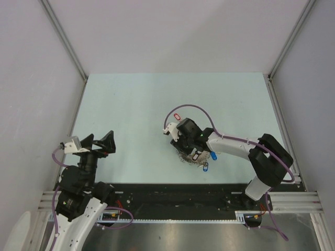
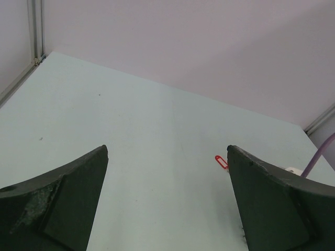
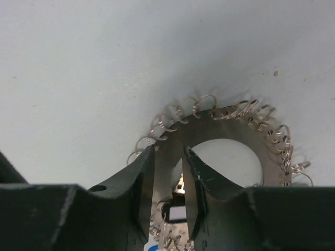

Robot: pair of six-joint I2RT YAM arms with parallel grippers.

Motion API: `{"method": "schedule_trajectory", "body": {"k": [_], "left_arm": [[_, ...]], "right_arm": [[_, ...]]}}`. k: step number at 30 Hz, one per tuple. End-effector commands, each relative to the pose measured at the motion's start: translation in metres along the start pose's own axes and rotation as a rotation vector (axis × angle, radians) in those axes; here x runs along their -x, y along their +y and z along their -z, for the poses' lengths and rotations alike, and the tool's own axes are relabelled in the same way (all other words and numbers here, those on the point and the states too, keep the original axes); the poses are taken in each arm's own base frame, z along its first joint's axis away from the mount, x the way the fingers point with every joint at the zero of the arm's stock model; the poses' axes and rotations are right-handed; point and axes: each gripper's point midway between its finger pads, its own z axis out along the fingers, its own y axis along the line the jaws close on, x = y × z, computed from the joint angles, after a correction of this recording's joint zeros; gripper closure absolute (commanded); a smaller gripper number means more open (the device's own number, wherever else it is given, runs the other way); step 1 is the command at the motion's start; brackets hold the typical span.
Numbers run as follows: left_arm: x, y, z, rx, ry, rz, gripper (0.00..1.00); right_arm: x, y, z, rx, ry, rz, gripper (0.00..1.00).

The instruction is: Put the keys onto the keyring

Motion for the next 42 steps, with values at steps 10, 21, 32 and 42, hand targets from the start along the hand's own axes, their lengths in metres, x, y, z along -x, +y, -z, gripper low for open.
{"method": "schedule_trajectory", "body": {"k": [10,21,32,42], "left_arm": [[0.004,-0.004,0.0,-0.028,-0.016,-0.022,0.0],[0.003,-0.005,-0.001,-0.028,-0.011,-0.025,0.0],[0.004,-0.005,0.0,-0.034,-0.013,-0.021,0.0],[0.003,-0.005,0.0,-0.035,-0.01,-0.023,0.0]], "right_arm": [[0.053,-0.006,0.031,-0.093,-0.008,-0.004,0.64],[0.055,-0.006,-0.001,-0.334,0.136,-0.159,0.74],[0.044,-0.017,-0.027,-0.496,0.183,-0.24,0.79],[0.045,-0.024,-0.035,-0.552,0.165,-0.257,0.79]]}}
